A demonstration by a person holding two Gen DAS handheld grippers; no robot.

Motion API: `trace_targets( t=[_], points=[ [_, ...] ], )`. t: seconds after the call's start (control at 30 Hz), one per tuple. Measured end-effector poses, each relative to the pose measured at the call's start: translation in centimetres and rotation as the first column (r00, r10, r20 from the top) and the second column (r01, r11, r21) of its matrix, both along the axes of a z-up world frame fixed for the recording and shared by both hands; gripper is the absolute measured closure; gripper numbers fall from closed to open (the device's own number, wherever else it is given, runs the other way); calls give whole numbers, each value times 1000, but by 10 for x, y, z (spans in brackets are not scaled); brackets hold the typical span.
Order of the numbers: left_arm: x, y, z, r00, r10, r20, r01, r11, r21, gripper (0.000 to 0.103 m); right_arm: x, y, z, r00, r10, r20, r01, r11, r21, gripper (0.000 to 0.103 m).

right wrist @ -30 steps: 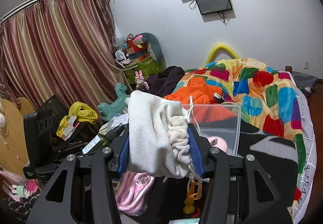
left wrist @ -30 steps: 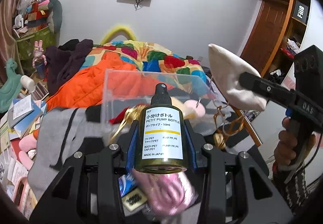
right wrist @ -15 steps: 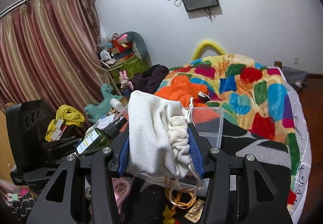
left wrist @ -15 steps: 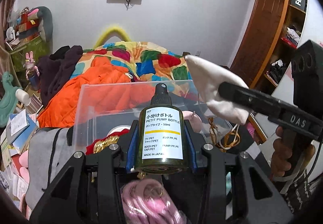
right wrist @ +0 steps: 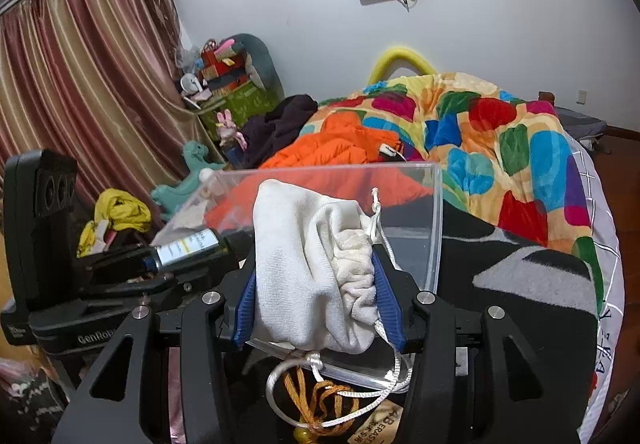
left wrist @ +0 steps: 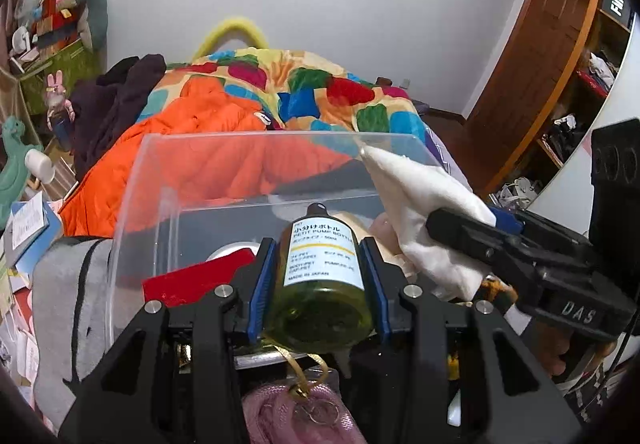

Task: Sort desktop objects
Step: 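Lower the green bottle and white bag into the clear box and release both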

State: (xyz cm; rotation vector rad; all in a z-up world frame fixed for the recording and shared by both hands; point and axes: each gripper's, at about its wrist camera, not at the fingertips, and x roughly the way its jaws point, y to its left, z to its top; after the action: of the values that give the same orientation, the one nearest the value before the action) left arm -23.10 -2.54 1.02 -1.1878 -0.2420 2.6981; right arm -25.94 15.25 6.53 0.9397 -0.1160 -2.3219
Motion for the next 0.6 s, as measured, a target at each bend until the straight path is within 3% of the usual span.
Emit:
trace_targets(
  t=[0.33, 0.6],
  points=[
    [6, -6, 5, 1000, -7, -2, 8, 999, 43, 61, 10, -7, 0, 999, -12, -52, 15, 998, 61, 50],
    [19, -2, 20, 997, -18, -71, 19, 1000, 22, 54, 24, -2, 17, 993, -40, -114, 47, 997, 60, 50]
  ],
)
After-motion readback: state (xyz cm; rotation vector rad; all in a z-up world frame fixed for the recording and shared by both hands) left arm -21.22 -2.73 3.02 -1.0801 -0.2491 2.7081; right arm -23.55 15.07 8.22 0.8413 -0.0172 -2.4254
